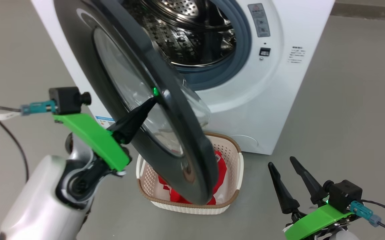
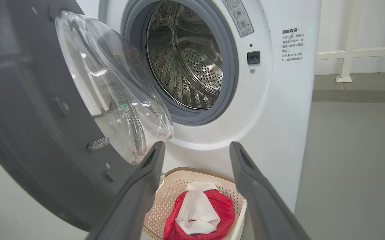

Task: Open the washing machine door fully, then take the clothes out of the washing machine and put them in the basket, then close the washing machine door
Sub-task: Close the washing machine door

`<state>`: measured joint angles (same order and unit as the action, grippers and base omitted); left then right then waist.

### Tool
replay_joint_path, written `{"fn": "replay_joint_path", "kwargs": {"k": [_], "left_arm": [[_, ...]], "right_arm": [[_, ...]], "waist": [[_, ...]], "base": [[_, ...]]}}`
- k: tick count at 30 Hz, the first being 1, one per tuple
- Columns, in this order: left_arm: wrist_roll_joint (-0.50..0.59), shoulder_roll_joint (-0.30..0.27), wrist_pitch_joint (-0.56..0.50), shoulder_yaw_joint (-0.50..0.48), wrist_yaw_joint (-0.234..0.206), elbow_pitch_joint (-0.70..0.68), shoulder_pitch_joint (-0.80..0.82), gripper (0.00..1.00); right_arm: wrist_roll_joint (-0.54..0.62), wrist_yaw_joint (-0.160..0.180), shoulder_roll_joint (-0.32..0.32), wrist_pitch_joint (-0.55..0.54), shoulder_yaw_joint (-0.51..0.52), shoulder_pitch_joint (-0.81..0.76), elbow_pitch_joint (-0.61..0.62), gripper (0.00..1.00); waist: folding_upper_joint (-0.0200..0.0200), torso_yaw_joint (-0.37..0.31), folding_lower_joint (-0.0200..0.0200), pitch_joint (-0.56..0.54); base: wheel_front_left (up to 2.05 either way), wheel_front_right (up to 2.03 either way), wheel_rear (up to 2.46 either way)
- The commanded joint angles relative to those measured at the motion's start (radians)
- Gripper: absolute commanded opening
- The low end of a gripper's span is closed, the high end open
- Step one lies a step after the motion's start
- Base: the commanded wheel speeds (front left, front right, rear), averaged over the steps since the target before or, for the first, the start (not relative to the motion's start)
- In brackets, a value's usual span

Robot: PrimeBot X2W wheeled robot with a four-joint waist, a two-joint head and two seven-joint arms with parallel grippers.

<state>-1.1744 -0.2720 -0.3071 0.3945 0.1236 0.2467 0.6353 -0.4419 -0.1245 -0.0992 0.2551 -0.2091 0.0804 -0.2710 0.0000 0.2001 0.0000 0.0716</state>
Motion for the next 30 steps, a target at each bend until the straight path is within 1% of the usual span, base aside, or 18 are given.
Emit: {"fn": "replay_joint_path", "kwargs": {"k": [1, 6, 14, 18, 19, 30], "left_arm": [[0.008, -0.010, 0.022, -0.015, 0.007, -0.010, 0.063, 0.00], [0.021, -0.005, 0.103, 0.046, 0.007, 0.054, 0.124, 0.00], [0.007, 0.009, 0.236, 0.103, 0.007, 0.157, 0.231, 0.00], [-0.008, 0.007, 0.291, 0.135, 0.007, 0.195, 0.286, 0.00], [-0.008, 0.007, 0.291, 0.135, 0.007, 0.195, 0.286, 0.00], [-0.055, -0.035, 0.415, 0.205, 0.007, 0.312, 0.433, 0.00]], "right_arm": [[0.006, -0.006, -0.004, 0.007, -0.013, 0.017, 0.029, 1.00], [0.013, -0.006, -0.003, 0.007, 0.007, 0.026, 0.037, 1.00], [0.024, -0.006, 0.006, 0.007, 0.047, 0.044, 0.055, 1.00], [0.030, -0.006, 0.010, 0.007, 0.051, 0.059, 0.064, 1.00], [0.030, -0.006, 0.010, 0.007, 0.051, 0.059, 0.064, 1.00], [0.037, -0.006, 0.032, 0.007, 0.065, 0.107, 0.082, 1.00]], "waist": [[0.0000, -0.017, 0.0000, 0.013], [0.0000, -0.050, 0.0000, 0.038], [0.0000, -0.106, 0.0000, 0.087], [0.0000, -0.137, 0.0000, 0.116], [0.0000, -0.137, 0.0000, 0.116], [0.0000, -0.221, 0.0000, 0.196]], "base": [[0.00, 0.00, 0.00], [0.00, 0.00, 0.00], [0.00, 0.00, 0.00], [0.00, 0.00, 0.00], [0.00, 0.00, 0.00], [0.00, 0.00, 0.00]]}}
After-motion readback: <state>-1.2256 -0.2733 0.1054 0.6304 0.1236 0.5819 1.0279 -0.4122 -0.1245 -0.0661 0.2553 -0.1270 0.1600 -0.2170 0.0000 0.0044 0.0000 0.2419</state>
